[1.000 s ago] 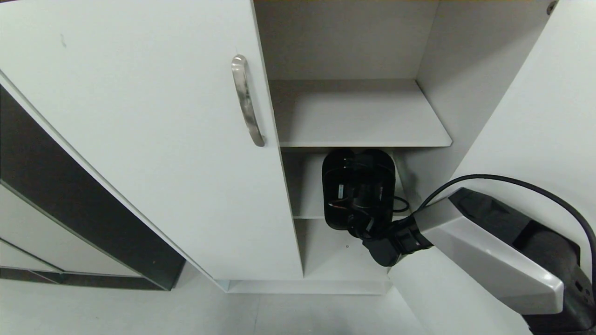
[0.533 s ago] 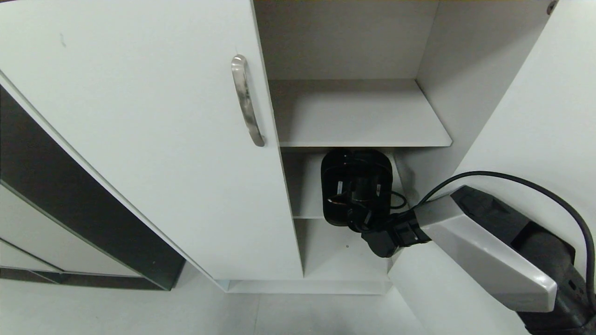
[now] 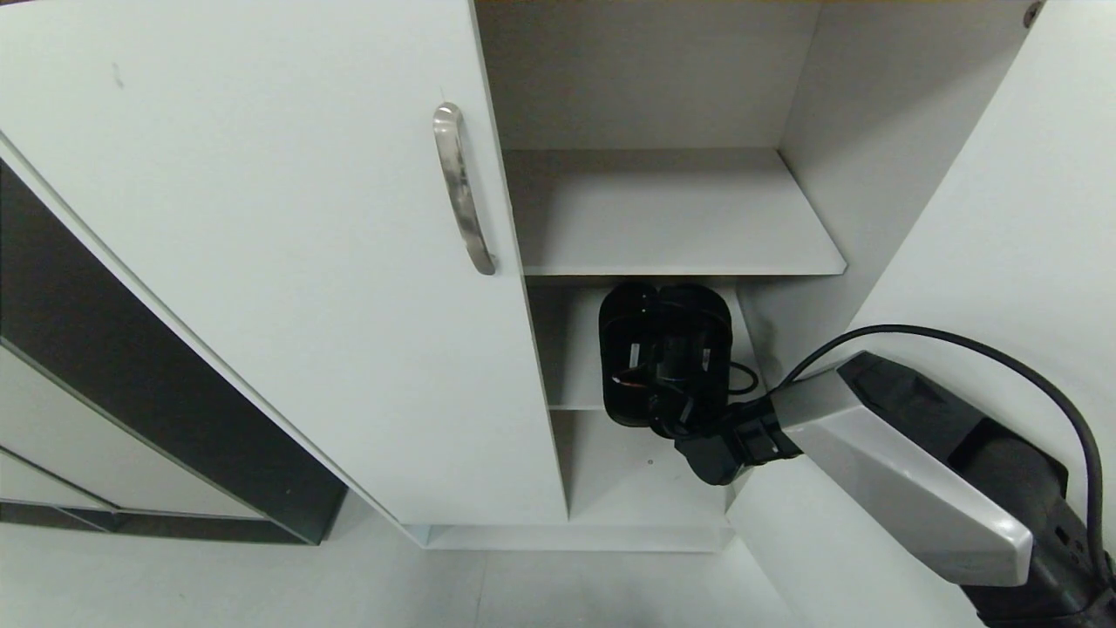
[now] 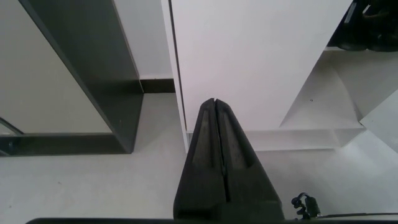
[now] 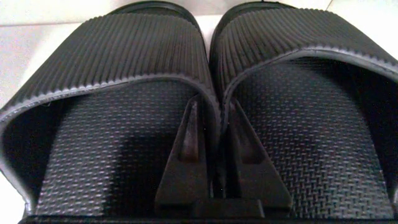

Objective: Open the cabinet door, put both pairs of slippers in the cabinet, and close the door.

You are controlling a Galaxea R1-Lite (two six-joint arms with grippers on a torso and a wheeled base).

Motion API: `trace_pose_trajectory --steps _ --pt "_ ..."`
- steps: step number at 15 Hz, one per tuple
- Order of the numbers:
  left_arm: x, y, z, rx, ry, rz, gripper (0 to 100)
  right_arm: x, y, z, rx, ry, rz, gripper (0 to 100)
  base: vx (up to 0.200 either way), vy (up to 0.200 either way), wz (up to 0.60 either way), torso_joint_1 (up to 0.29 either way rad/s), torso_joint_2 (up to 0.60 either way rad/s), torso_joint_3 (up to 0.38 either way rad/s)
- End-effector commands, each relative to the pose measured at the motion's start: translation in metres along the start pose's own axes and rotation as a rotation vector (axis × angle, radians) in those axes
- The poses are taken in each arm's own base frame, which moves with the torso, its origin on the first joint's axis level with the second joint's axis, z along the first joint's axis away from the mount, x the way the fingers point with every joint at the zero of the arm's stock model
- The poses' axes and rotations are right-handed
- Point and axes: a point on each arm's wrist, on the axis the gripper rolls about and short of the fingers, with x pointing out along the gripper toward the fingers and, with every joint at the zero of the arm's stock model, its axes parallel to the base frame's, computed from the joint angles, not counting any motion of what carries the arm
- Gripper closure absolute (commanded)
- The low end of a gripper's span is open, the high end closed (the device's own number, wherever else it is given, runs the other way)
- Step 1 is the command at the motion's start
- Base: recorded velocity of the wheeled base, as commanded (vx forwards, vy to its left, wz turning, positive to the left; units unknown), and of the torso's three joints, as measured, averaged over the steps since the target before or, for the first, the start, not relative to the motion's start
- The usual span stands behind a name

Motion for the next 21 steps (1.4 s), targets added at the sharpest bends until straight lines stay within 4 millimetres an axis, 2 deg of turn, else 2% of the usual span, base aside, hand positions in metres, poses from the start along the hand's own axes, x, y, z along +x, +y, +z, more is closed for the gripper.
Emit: trace_pose_trajectory --steps 1,2,6,10,12,16,18,21 --pt "0.000 0.000 0.000 0.000 0.000 0.000 100 0.001 0.000 -0.001 -0.001 0.002 -0.003 100 0.000 0.000 0.00 0.000 0.00 0.000" --pt "0.000 0.000 0.000 0.000 0.000 0.000 100 0.000 0.000 -0.001 -0.001 0.002 -0.001 0 0.000 0.000 0.00 0.000 0.00 0.000" --pt "0.000 0.000 0.000 0.000 0.001 0.000 100 -0.009 -0.003 0.000 -0.008 0.007 -0.002 0 0.000 0.000 0.00 0.000 0.00 0.000" --pt "0.000 0.000 0.000 0.000 0.001 0.000 100 -0.049 -0.016 0.016 -0.004 0.004 0.033 0 0.000 0.000 0.00 0.000 0.00 0.000" --pt "0.000 0.000 0.000 0.006 0.000 -0.001 100 -0.090 -0.021 0.027 -0.006 0.014 0.089 0 0.000 0.000 0.00 0.000 0.00 0.000" --pt "0.000 0.000 0.000 0.006 -0.001 -0.003 100 -0.143 -0.034 0.029 -0.028 0.040 0.167 0 0.000 0.000 0.00 0.000 0.00 0.000" --pt "0.000 0.000 0.000 0.004 0.001 -0.004 100 -0.158 -0.029 0.027 -0.041 0.051 0.203 0 0.000 0.000 0.00 0.000 0.00 0.000" --pt "0.000 0.000 0.000 0.004 -0.001 -0.004 100 -0.162 -0.028 0.028 -0.041 0.050 0.211 0 -0.067 0.000 0.00 0.001 0.00 -0.001"
